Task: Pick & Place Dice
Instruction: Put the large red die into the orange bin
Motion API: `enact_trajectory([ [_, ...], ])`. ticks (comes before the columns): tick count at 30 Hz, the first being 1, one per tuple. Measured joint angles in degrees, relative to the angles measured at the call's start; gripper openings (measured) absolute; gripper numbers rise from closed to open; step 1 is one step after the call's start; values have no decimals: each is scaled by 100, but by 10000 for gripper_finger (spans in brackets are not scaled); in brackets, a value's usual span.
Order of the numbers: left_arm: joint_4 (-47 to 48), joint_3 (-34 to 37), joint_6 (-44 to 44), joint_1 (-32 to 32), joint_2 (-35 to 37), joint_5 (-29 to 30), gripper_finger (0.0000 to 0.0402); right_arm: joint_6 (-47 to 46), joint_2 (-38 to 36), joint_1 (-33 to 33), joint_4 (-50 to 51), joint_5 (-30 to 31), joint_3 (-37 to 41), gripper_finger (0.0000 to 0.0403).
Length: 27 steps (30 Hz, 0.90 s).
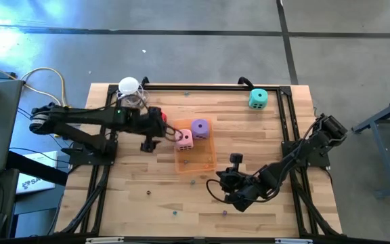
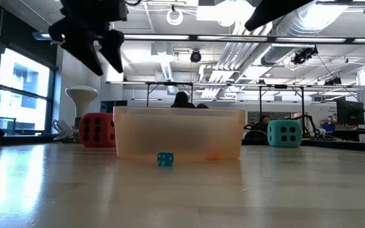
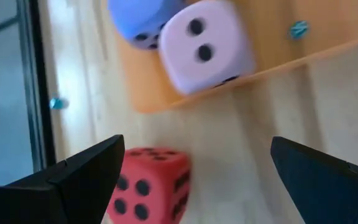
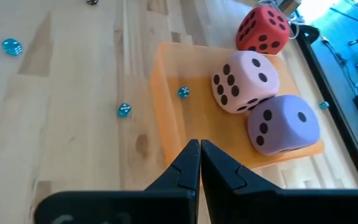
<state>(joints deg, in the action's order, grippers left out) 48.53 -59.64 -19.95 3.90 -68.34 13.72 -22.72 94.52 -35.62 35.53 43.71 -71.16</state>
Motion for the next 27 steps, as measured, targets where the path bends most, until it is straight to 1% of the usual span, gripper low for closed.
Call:
enact_trajectory([
  [7, 6, 0, 5, 861, -2, 2, 395, -2, 0, 0, 22, -71, 0, 4],
  [11, 115, 0, -542, 1191, -2, -5, 395, -2, 0, 0, 22, -69, 0, 4],
  [13, 174, 4, -584, 1260, -2, -31, 395, -2, 0, 0, 20, -67, 0, 4],
  [18, 164, 17, -682, 1430, -2, -206, 395, 0, 0, 15, 1, -53, 0, 4],
  [20, 164, 17, -684, 1504, -2, -340, 395, 0, 0, 15, -3, -53, 0, 4],
  [24, 168, 17, -804, 1723, -2, -808, 395, 0, 0, 15, -20, -51, 0, 4],
  [27, 161, 17, -923, 1929, -2, -887, 395, 0, 0, 15, -20, -44, 0, 4],
])
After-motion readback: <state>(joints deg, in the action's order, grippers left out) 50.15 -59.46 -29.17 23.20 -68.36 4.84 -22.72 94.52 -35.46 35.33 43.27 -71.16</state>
